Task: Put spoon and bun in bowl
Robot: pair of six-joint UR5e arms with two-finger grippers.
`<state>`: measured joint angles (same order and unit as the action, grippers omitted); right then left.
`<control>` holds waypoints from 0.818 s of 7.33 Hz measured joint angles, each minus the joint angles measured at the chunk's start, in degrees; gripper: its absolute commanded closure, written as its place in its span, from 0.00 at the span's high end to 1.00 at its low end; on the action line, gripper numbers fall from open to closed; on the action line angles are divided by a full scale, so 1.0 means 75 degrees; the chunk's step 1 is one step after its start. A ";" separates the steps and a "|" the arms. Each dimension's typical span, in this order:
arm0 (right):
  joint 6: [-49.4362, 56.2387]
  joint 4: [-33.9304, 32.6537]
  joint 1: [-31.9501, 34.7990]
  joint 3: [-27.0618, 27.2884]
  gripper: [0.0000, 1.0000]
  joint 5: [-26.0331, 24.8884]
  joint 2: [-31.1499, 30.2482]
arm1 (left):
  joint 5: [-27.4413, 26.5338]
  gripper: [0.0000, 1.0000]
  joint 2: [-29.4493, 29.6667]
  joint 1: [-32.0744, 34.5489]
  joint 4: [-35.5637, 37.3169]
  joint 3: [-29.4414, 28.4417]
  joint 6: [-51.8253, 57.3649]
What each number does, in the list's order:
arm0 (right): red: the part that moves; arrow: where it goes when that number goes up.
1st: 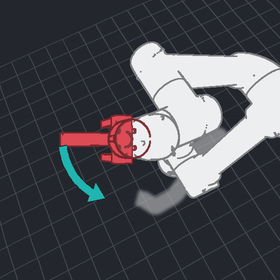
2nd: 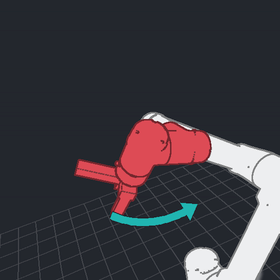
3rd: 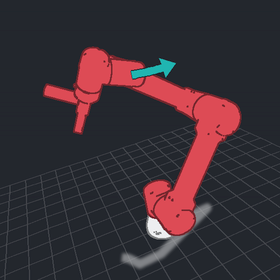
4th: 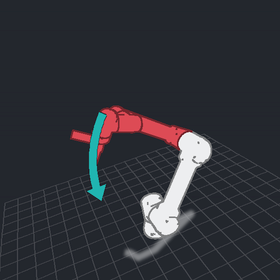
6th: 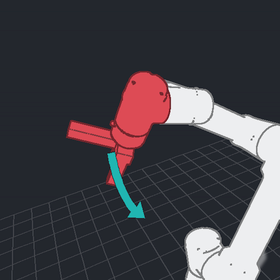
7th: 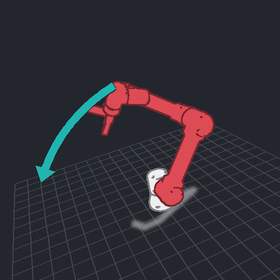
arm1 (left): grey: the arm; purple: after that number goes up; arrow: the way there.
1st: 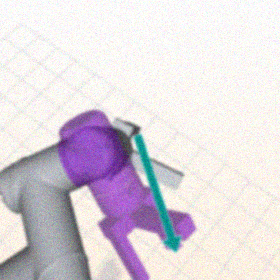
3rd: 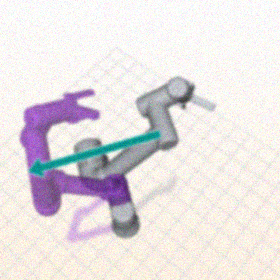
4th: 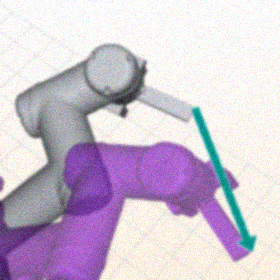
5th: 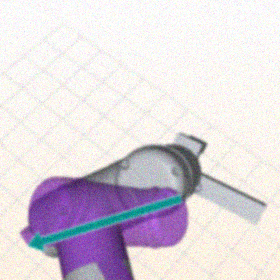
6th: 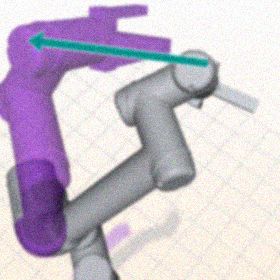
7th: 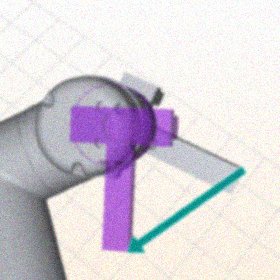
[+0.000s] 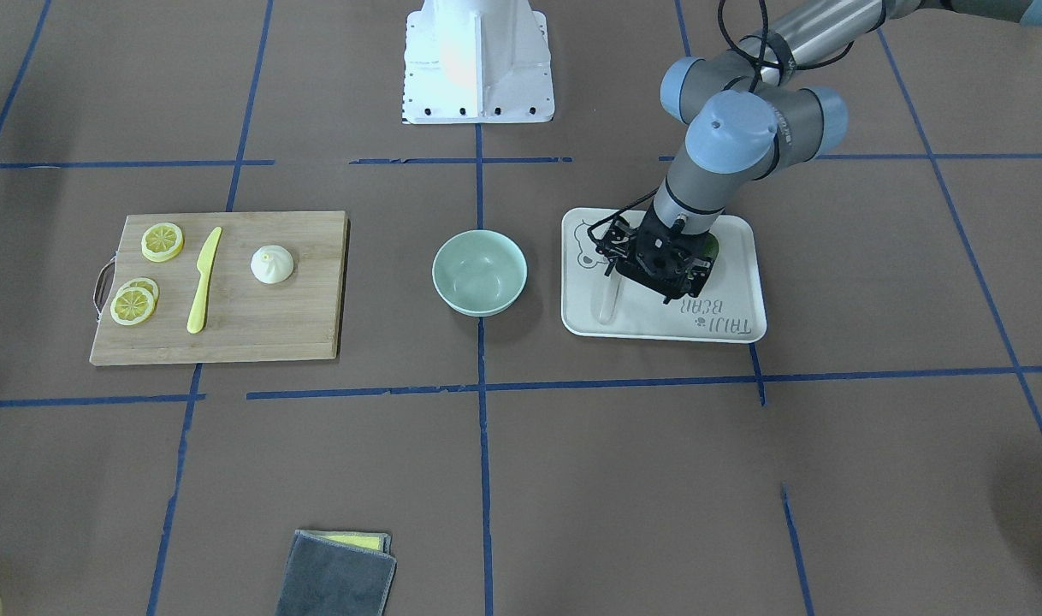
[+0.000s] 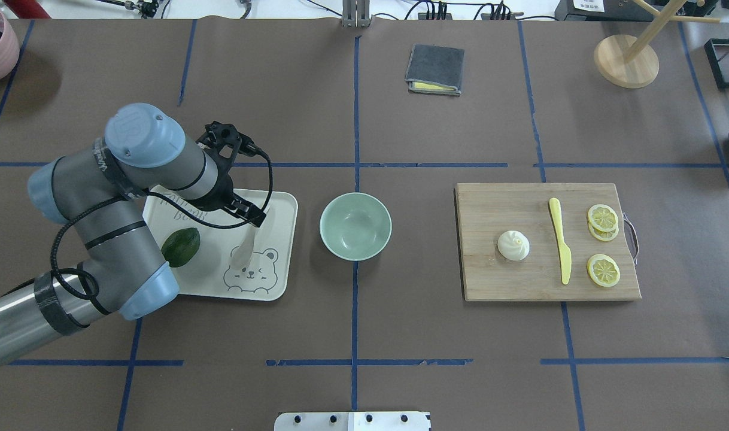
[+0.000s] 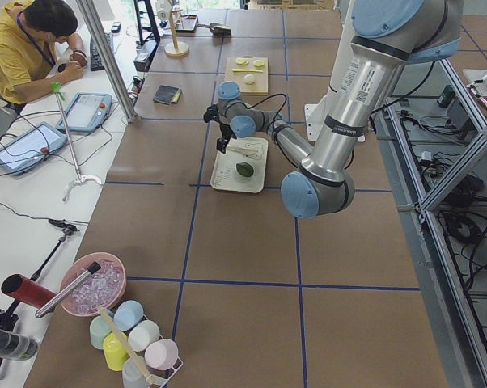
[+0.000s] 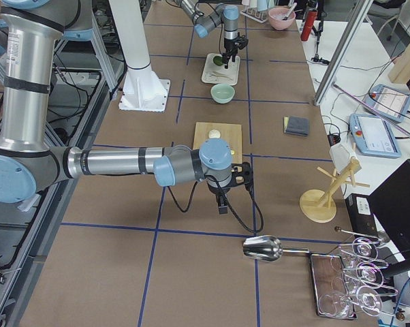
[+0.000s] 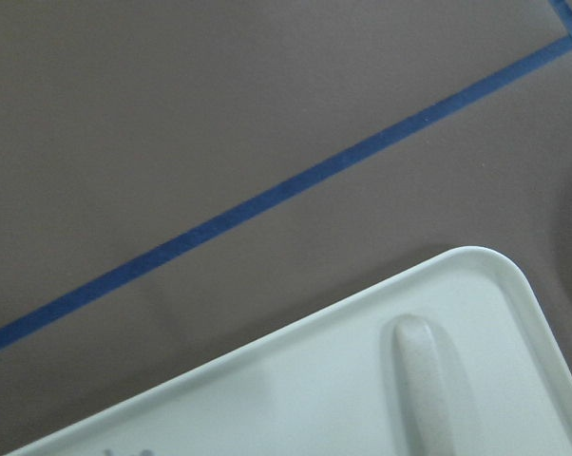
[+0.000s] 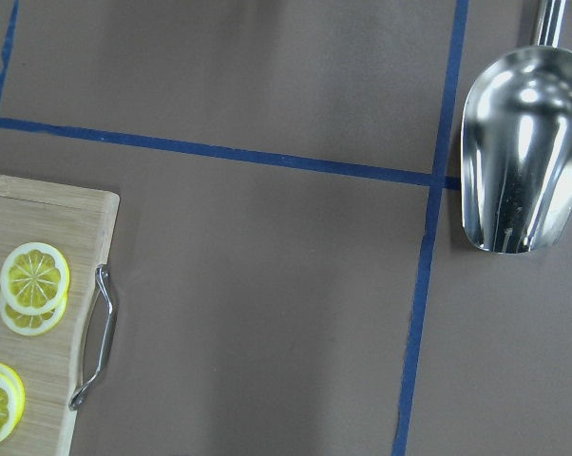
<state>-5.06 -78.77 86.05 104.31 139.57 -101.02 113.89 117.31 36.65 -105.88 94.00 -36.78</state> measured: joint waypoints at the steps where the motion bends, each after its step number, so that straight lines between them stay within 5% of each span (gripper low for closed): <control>1: -0.0001 0.0026 0.0000 -0.0014 1.00 0.0000 -0.0027 | -0.0098 0.82 0.0084 -0.0146 -0.0012 -0.0143 -0.0043; 6: -0.0001 0.0055 0.0000 -0.0057 1.00 0.0000 -0.0042 | -0.0162 0.31 0.0175 -0.0282 0.0019 -0.0337 -0.0042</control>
<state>-5.07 -78.35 86.04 103.89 139.57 -101.34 112.68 118.62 34.53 -105.74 91.47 -37.09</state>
